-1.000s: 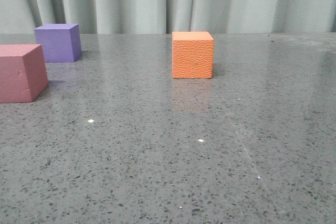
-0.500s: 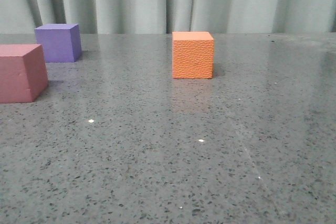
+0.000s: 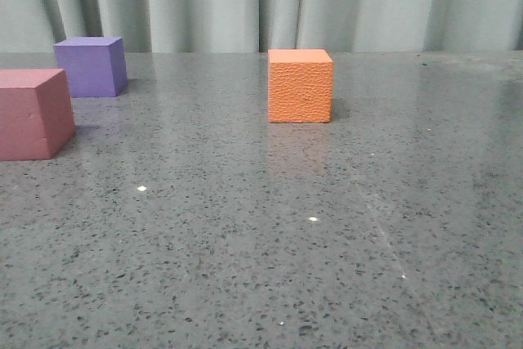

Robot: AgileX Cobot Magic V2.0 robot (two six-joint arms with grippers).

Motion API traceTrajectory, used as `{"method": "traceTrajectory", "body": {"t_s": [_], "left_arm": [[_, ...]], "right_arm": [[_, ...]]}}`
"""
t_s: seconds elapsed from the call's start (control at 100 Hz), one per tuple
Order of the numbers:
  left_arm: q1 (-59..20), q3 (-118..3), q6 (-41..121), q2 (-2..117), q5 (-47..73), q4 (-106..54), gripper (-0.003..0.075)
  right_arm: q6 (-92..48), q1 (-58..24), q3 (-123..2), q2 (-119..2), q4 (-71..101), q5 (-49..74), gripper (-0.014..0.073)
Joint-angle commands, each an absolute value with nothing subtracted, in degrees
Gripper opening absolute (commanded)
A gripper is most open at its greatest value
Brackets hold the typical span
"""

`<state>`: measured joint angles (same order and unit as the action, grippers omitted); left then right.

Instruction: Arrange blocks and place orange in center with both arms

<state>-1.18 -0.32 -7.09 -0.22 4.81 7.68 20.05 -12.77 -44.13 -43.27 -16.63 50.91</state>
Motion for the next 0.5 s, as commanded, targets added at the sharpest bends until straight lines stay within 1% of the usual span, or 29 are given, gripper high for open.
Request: {"method": "traceTrajectory", "body": {"t_s": [0.0,0.25,0.38,0.49], "left_arm": [[-1.04,2.83,-7.31,-2.10,0.35,7.25,-0.0019],[-1.04,2.83,-7.31,-2.10,0.35,7.25,-0.0019],[-1.04,2.83,-7.31,-2.10,0.35,7.25,-0.0019],[-1.04,2.83,-7.31,-2.10,0.35,7.25,-0.0019]], "right_arm": [[19.45,-12.50,-45.47,-42.84,-18.42,48.01,-0.0067],[19.45,-12.50,-45.27,-42.43,-18.42,45.67,-0.0067],[19.45,-12.50,-41.79,-37.95,-18.42,37.25,-0.0067],[19.45,-12.44,-35.33,-32.36,-17.28,27.92,-0.0067]]}}
